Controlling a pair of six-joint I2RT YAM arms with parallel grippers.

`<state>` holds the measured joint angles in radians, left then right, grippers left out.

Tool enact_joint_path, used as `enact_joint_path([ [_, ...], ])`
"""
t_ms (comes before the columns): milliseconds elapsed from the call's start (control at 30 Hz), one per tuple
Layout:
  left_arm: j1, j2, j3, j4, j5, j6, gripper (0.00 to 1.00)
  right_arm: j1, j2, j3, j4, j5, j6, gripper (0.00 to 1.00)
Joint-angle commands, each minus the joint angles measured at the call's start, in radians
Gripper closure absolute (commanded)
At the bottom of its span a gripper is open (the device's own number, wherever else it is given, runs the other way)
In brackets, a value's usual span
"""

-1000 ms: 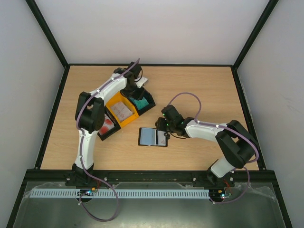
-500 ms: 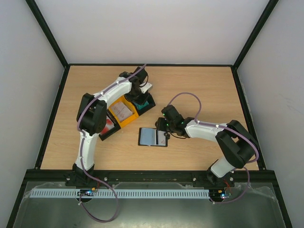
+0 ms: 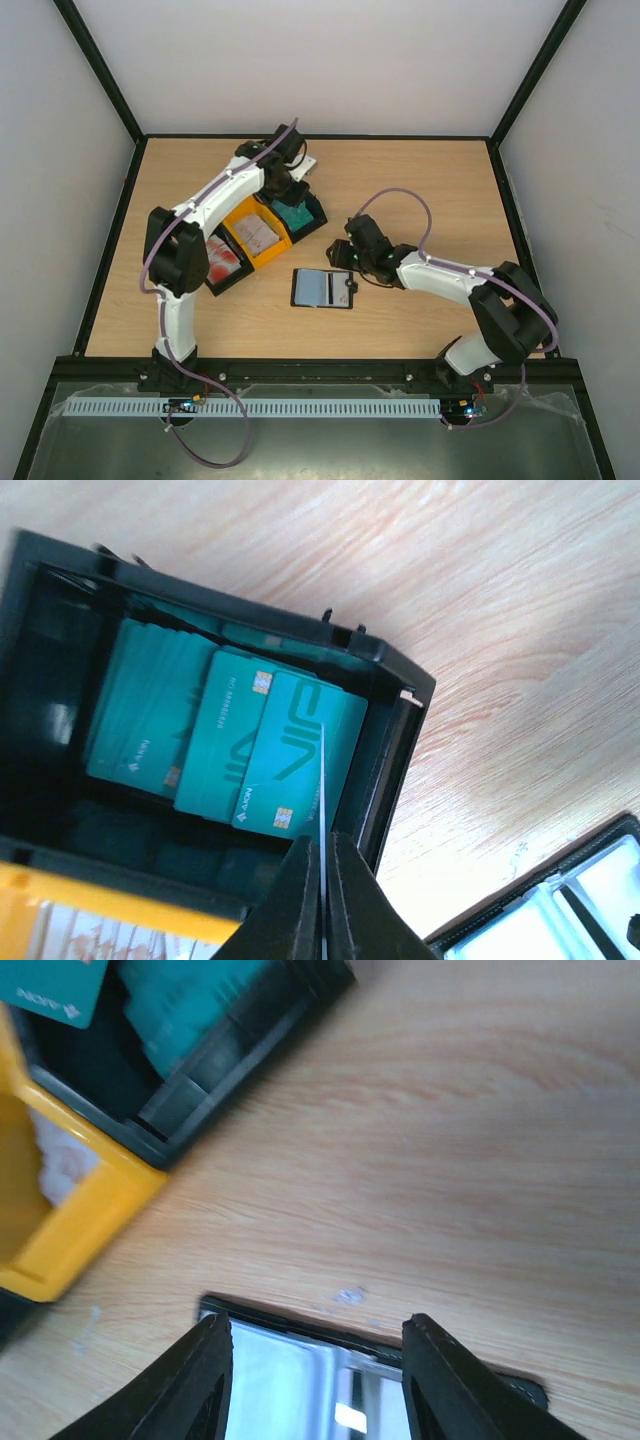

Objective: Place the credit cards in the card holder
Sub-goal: Pick up the credit card from the storage box.

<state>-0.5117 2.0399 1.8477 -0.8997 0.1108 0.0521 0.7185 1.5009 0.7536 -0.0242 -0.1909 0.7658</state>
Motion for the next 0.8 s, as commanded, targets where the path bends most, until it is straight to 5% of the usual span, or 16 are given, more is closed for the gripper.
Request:
enact_joint_path([
  [0,0.006,-0.093,0.01,0.003,-0.045,-0.032,0.98,-0.027,-0.088,0.051,-0.017,-0.021,-0.021,0.54],
  [233,0.008,-0.217,-0.035,0.061,0.019,-0.139,0.98,-0.052,-0.212,0.07,0.01,-0.149,0.0,0.45],
  [767,0.009,-0.764,-0.57,0.56,0.693,-0.619,0.98,-0.058,-0.513,0.048,0.151,-0.233,0.203,0.27],
])
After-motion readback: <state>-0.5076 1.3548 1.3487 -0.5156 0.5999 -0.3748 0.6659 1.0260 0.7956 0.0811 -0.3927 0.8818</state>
